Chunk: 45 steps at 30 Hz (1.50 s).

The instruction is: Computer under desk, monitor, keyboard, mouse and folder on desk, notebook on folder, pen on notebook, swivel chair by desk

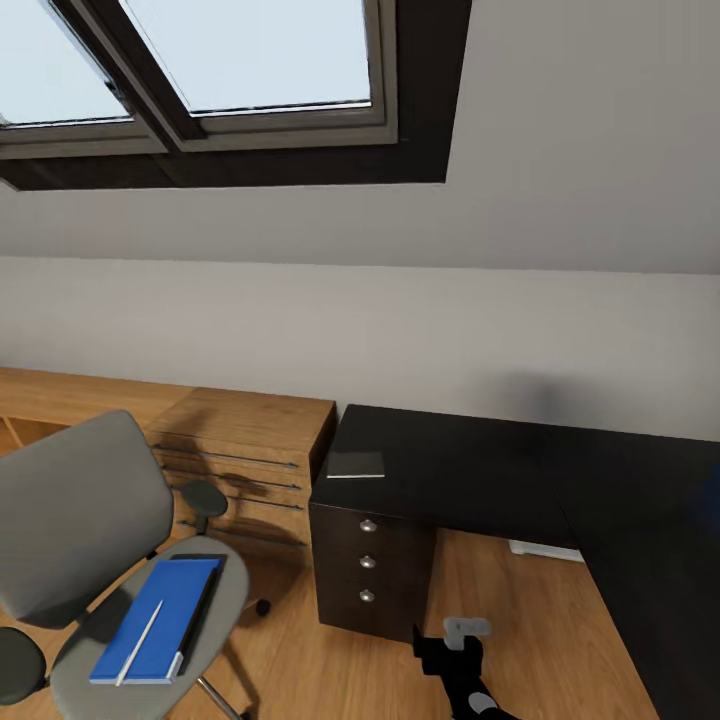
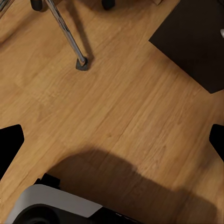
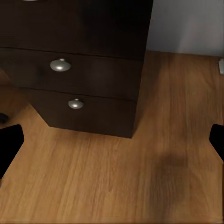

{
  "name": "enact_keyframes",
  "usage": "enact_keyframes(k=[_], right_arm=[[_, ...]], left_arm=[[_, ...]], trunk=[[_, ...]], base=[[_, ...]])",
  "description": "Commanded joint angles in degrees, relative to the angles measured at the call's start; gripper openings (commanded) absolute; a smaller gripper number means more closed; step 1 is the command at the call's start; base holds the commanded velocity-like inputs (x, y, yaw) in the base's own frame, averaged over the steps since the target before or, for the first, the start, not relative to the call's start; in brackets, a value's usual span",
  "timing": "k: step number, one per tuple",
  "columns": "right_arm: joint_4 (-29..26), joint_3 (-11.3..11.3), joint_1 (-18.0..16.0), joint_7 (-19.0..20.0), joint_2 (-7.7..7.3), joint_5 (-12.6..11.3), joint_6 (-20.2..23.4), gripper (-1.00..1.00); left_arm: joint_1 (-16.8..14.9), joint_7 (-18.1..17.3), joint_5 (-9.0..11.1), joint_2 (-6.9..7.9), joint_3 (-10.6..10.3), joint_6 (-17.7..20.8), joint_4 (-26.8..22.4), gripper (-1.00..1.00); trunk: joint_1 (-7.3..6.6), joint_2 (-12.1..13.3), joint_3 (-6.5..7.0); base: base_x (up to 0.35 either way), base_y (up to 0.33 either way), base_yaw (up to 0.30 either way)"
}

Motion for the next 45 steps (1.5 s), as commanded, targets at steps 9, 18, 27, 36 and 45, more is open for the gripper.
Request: enact_keyframes(k=[9, 18, 27, 36, 45], right_arm=[[0.7, 0.6, 0.2, -0.2, 0.09, -0.2, -0.1, 1.00], [0.7, 0.6, 0.2, -0.2, 0.16, -0.2, -0.1, 1.00], [0.6, 0.7, 0.2, -0.2, 0.29, -0.2, -0.1, 1.00], [0.6, 0.7, 0.2, -0.2, 0.34, -0.2, -0.1, 1.00], [0.6, 0.7, 0.2, -0.2, 0.34, -0.2, -0.1, 1.00]], left_arm=[[0.0, 0.0, -3.3, -0.04, -0.3, -0.2, 0.0, 1.00], [0.0, 0.1, -4.7, 0.00, -0.3, -0.2, 0.0, 1.00], [0.0, 0.1, -4.8, 0.00, -0.2, -0.2, 0.0, 1.00], [0.0, 0.1, -4.8, 0.00, -0.2, -0.2, 0.0, 1.00], [0.0, 0.1, -4.8, 0.07, -0.2, -0.2, 0.0, 1.00]], trunk=[[0.02, -0.1, -0.09], [0.02, -0.1, -0.09], [0.02, -0.1, -0.13], [0.02, -0.1, -0.58], [0.02, -0.1, -1.08]], base=[[0.000, 0.000, 0.003], [0.000, 0.000, 0.000], [0.000, 0.056, 0.016], [0.000, 0.175, 0.181], [0.000, 0.188, 0.228]])
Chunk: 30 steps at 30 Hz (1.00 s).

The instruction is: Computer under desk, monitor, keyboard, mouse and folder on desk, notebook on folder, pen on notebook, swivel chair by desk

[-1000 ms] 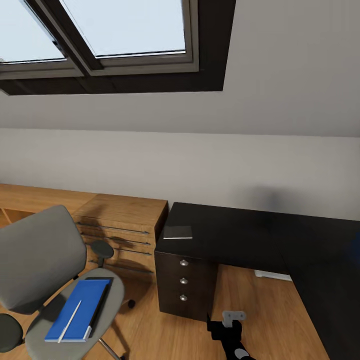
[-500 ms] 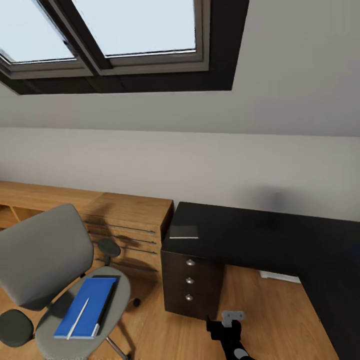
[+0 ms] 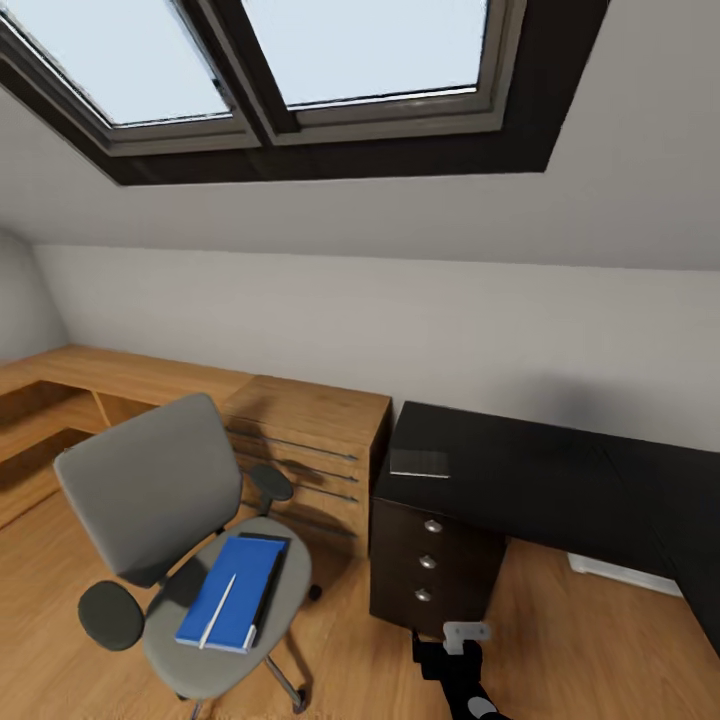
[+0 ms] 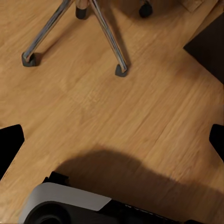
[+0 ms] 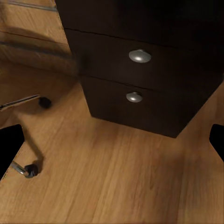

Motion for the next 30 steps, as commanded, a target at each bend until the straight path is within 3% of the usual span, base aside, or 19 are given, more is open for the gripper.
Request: enact_keyframes(k=[1, 13, 30], right_arm=[[0.0, 0.5, 0.0, -0.4, 0.02, -0.2, -0.1, 1.00], [0.0, 0.4, 0.0, -0.4, -0.05, -0.2, -0.1, 1.00], [-0.1, 0.4, 0.0, -0.4, -0.15, -0.2, -0.2, 1.00]], left_arm=[[0.0, -0.1, 0.6, 0.04, -0.4, -0.2, 0.0, 1.00], [0.0, -0.1, 0.6, 0.00, -0.4, -0.2, -0.1, 1.00], [0.0, -0.2, 0.5, -0.01, -0.4, -0.2, 0.0, 1.00]], trunk=[[0.02, -0.1, -0.14], [0.02, -0.1, -0.84], [0.02, -0.1, -1.12]], base=[[0.000, 0.200, 0.235], [0.000, 0.181, 0.211], [0.000, 0.016, 0.025]])
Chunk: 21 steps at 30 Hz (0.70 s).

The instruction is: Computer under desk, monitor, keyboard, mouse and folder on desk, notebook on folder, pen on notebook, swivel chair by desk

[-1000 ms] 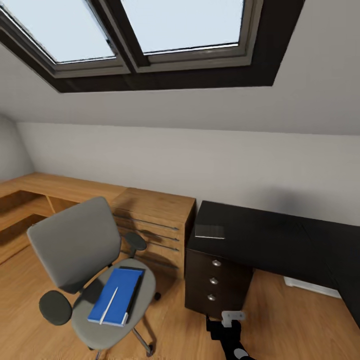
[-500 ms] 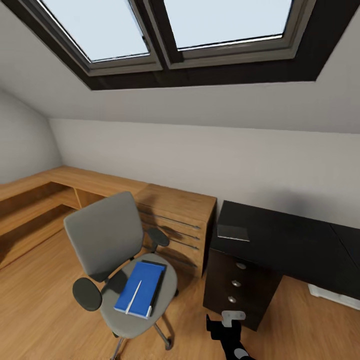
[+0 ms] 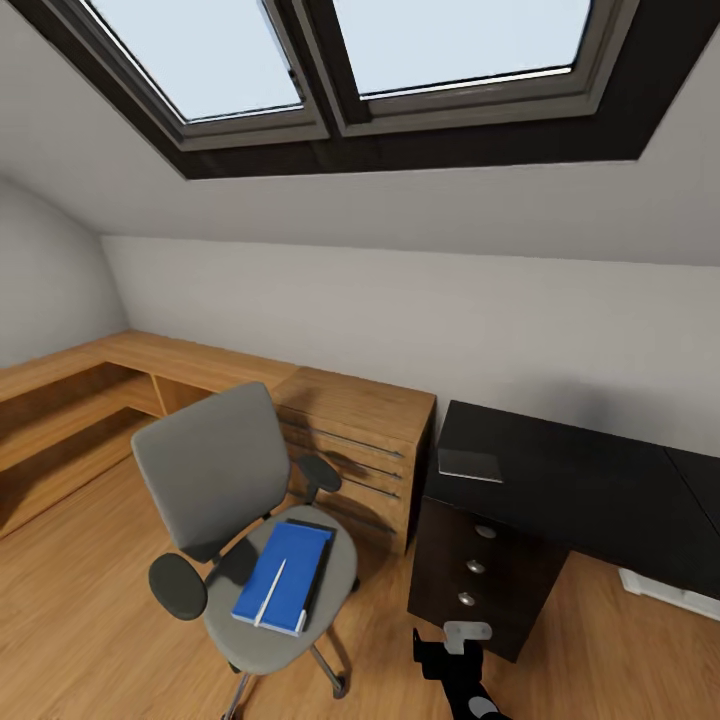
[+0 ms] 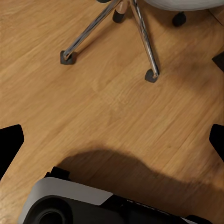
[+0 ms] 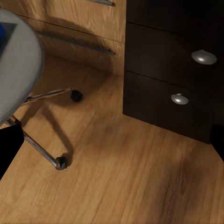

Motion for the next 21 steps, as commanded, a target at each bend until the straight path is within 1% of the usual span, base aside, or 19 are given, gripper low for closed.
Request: enact_keyframes(k=[1, 12, 14, 21], right_arm=[[0.0, 0.5, 0.0, -0.4, 0.02, -0.2, -0.1, 1.00], [0.0, 0.5, 0.0, -0.4, 0.03, -0.2, -0.1, 1.00], [0.0, 0.5, 0.0, -0.4, 0.06, -0.1, -0.1, 1.00], [0.0, 0.5, 0.0, -0.4, 0.10, -0.2, -0.7, 1.00]], left_arm=[[0.0, -0.1, 0.6, 0.06, -0.4, -0.2, 0.0, 1.00], [0.0, -0.1, 0.6, 0.06, -0.4, -0.2, 0.0, 1.00], [0.0, -0.1, 0.6, 0.06, -0.4, -0.2, 0.0, 1.00], [0.0, -0.1, 0.7, 0.11, -0.4, -0.2, 0.0, 1.00]], trunk=[[0.02, -0.1, -0.08], [0.02, -0.1, -0.13], [0.02, -0.1, -0.22], [0.02, -0.1, -0.56]], base=[[0.000, 0.001, 0.001], [0.000, 0.000, 0.010], [0.000, 0.000, 0.126], [0.000, 0.000, 0.221]])
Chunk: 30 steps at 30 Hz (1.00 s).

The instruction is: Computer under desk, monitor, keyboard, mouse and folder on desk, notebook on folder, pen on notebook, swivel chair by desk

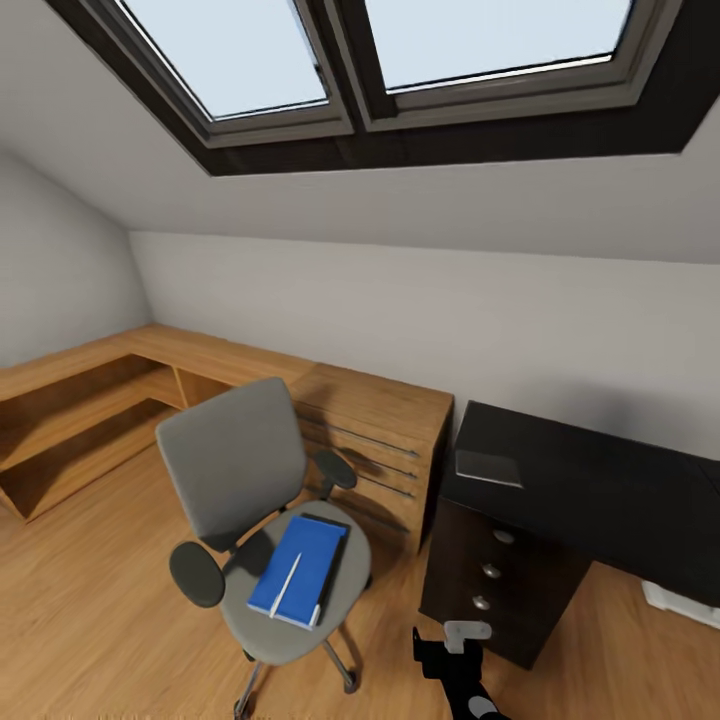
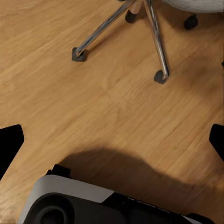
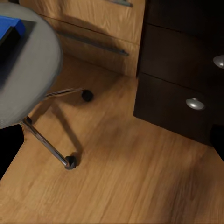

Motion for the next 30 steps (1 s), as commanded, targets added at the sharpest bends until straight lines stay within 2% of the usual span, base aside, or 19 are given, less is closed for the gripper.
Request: enact_keyframes(k=[1, 6, 30], right_arm=[[0.0, 0.5, 0.0, -0.4, 0.02, -0.2, -0.3, 1.00], [0.1, 0.5, 0.0, -0.4, 0.02, -0.2, -1.7, 1.00], [0.2, 0.5, 0.0, -0.4, 0.02, -0.2, -1.9, 1.00]], left_arm=[[0.0, -0.1, 0.6, 0.06, -0.4, -0.2, 0.0, 1.00], [0.0, -0.1, 0.6, 0.07, -0.3, -0.2, 0.0, 1.00], [0.0, -0.1, 0.7, 0.07, -0.3, -0.2, 0.0, 1.00]], trunk=[[0.02, -0.1, -0.13], [0.02, -0.1, -0.37], [0.02, -0.1, -1.49]], base=[[0.000, 0.000, 0.234], [0.000, 0.000, 0.239], [0.000, 0.000, 0.240]])
